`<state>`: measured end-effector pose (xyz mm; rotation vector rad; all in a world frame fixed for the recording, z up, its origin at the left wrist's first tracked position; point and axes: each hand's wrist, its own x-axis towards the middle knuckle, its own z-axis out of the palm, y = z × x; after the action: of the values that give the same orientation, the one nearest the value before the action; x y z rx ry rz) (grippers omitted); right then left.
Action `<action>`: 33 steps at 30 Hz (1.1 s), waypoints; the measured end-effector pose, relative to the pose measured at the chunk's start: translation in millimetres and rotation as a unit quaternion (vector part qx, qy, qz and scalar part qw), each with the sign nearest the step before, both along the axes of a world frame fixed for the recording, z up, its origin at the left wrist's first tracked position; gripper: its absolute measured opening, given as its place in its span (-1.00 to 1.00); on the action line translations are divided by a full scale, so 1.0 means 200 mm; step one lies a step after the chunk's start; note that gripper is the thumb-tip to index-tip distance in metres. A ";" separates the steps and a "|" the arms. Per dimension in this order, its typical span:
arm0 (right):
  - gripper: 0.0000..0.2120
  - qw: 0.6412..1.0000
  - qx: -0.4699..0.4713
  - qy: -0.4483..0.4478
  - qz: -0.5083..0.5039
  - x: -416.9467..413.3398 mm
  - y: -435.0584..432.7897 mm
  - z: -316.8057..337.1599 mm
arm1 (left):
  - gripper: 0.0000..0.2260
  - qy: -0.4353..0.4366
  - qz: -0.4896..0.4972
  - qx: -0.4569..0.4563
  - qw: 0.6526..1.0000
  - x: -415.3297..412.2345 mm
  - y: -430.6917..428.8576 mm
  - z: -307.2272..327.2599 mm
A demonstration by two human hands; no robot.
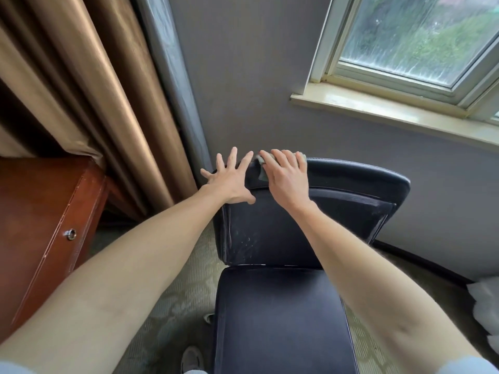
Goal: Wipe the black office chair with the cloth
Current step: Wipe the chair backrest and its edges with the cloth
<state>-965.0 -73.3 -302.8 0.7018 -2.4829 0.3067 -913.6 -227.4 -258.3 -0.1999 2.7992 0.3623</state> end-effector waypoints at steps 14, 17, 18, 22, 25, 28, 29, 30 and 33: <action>-0.67 0.993 -0.030 -0.063 -0.094 -0.09 0.18 0.00 | 0.06 0.089 -0.016 0.023 0.996 0.12 -0.08 -0.12; -0.65 0.997 -0.027 -0.028 -0.063 -0.04 0.03 -0.02 | 0.11 0.101 -0.015 0.035 0.994 0.12 -0.08 -0.14; -0.67 0.998 -0.032 -0.014 -0.052 -0.02 -0.03 -0.02 | 0.12 0.104 -0.012 0.044 0.993 0.12 -0.08 -0.14; -0.61 0.999 -0.019 -0.040 -0.010 0.09 -0.27 -0.02 | 0.13 0.109 -0.018 0.061 0.992 0.14 -0.14 -0.16; -0.61 0.998 -0.014 -0.057 -0.006 0.10 -0.31 -0.02 | 0.11 0.122 -0.029 0.017 0.992 0.15 -0.15 -0.16; -0.65 1.000 0.014 -0.009 -0.007 0.05 -0.18 -0.02 | 0.08 0.117 -0.026 -0.009 0.993 0.17 -0.14 -0.16; -0.65 1.000 0.019 -0.001 -0.016 0.03 -0.13 -0.02 | 0.07 0.114 -0.027 -0.008 0.993 0.17 -0.15 -0.16; -0.65 0.999 0.019 -0.002 -0.027 0.02 -0.09 -0.02 | 0.05 0.111 -0.028 -0.003 0.993 0.17 -0.16 -0.16; -0.65 0.999 0.006 -0.019 -0.040 0.02 -0.11 -0.03 | 0.02 0.098 -0.029 0.021 0.995 0.17 -0.18 -0.14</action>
<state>-961.6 -94.4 -308.1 0.6049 -2.5424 0.2783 -880.5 -264.2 -286.5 -0.0777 2.9781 0.4502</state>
